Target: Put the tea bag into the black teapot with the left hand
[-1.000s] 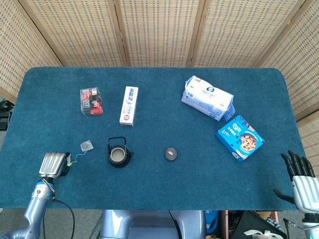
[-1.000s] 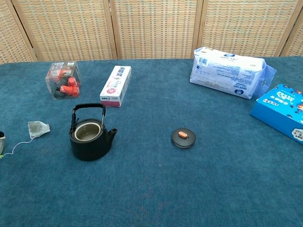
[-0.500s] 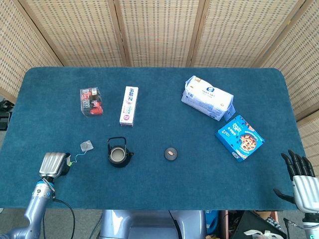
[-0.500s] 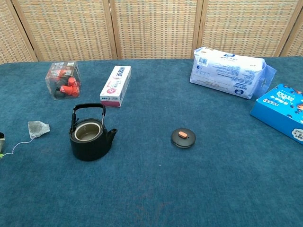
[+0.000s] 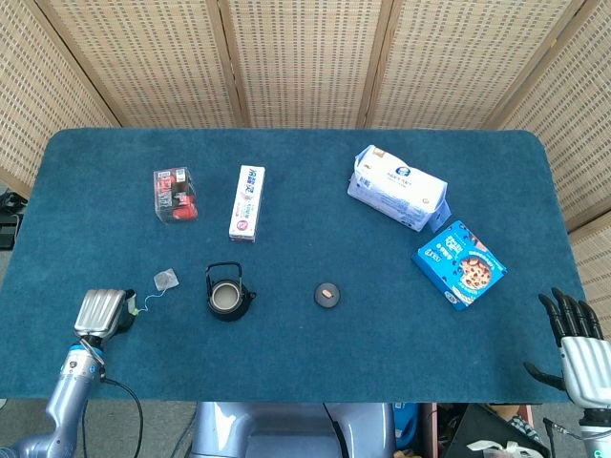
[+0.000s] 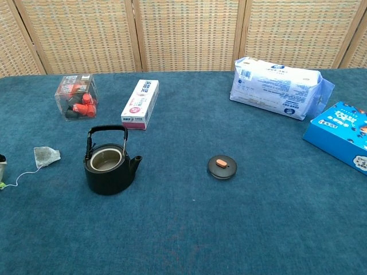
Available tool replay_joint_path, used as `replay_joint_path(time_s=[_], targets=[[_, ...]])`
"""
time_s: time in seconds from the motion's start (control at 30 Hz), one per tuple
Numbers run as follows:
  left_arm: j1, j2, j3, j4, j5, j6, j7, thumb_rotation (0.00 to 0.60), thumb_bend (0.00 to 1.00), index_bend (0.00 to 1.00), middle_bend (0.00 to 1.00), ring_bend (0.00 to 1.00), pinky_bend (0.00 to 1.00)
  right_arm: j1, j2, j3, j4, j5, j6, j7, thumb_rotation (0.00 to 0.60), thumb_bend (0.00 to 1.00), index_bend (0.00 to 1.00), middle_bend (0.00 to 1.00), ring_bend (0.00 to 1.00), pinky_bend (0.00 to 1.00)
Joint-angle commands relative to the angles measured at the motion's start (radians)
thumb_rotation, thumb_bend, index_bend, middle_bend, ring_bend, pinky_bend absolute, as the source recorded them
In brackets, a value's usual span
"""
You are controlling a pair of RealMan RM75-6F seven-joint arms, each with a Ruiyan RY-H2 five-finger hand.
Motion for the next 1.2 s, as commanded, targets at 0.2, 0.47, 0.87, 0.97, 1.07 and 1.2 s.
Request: replay_joint_path(time_s=[0.2,0.47,0.87,0.97,1.07,1.2], targets=[[0.003,0.029,-0.006,-0.041,0.016,0.026,-0.02,0.6,0.49,0.62,0.83,0.74,0.66,0.0,-0.001,0.0,0.002,0.0,-0.001,0.002,0.6,0.06,0.0,0.0,0.0,0.0],[0.01,0.071,-0.003,-0.112,0.071,0.078,-0.044,0.6,0.49,0.63,0.83,0.74,0.66,0.001,-0.001,0.001,0.004,-0.004,0.002,0.006,0.6,0.06,0.0,0.0,0.0,0.0],[0.022,0.155,-0.007,-0.261,0.213,0.205,-0.097,0.6,0.49,0.63,0.84,0.74,0.66,-0.002,-0.002,-0.001,0.007,-0.008,0.006,0.013,0.6,0.06,0.0,0.0,0.0,0.0],[0.023,0.176,-0.01,-0.297,0.25,0.237,-0.104,0.6,0.49,0.63,0.84,0.74,0.66,-0.002,-0.002,-0.001,0.009,-0.008,0.006,0.015,0.6,0.06,0.0,0.0,0.0,0.0],[0.023,0.194,-0.014,-0.326,0.276,0.256,-0.118,0.6,0.5,0.64,0.84,0.74,0.66,-0.002,-0.003,-0.001,0.01,-0.008,0.005,0.017,0.6,0.06,0.0,0.0,0.0,0.0],[0.018,0.216,-0.019,-0.36,0.304,0.27,-0.13,0.6,0.5,0.64,0.84,0.74,0.66,-0.002,-0.002,-0.001,0.01,-0.009,0.006,0.018,0.6,0.06,0.0,0.0,0.0,0.0]])
